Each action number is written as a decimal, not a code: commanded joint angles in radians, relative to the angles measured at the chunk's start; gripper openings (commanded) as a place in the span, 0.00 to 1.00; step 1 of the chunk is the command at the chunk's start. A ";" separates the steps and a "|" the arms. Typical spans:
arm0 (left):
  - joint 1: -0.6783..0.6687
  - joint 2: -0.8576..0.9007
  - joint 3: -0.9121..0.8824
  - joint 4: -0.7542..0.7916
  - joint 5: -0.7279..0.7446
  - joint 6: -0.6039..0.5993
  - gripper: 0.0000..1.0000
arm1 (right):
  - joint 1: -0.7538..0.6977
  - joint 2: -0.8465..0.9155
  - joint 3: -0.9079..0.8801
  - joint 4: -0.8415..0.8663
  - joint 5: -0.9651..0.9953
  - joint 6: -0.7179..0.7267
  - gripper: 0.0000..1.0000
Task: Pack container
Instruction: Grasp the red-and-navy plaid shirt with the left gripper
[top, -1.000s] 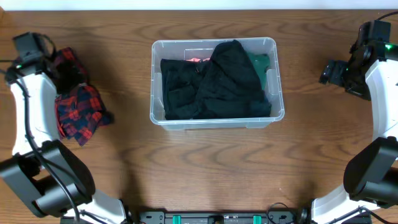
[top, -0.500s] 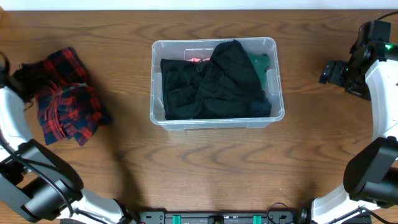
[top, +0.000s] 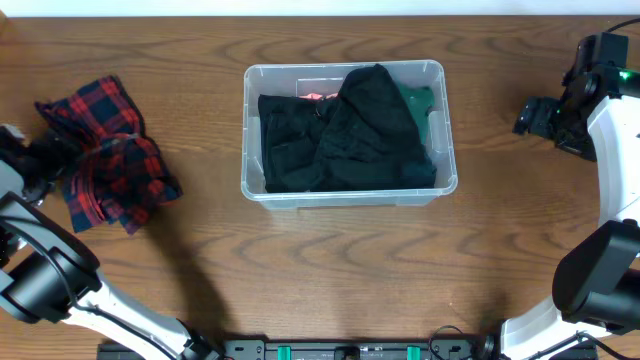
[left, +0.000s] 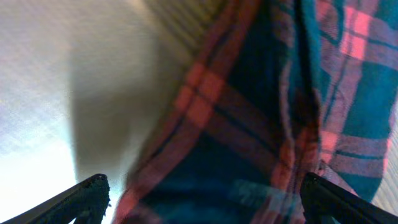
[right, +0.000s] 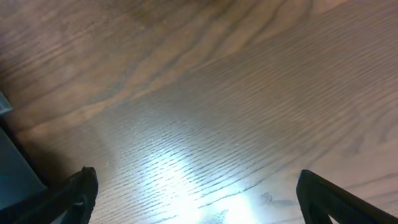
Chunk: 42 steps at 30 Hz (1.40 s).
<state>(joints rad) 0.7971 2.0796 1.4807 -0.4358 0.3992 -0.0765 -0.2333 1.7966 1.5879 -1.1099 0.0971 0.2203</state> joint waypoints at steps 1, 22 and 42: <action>-0.003 0.042 0.002 0.016 0.069 0.058 0.98 | -0.002 0.008 0.002 -0.001 0.000 0.011 0.99; -0.106 0.144 0.002 0.095 0.126 0.058 0.42 | -0.002 0.008 0.002 -0.001 0.000 0.011 0.99; -0.178 -0.122 0.012 0.101 0.447 -0.348 0.06 | -0.002 0.008 0.002 -0.001 0.000 0.011 0.99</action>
<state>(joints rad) 0.6464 2.1044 1.4815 -0.3401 0.7471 -0.3218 -0.2333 1.7966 1.5879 -1.1099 0.0967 0.2203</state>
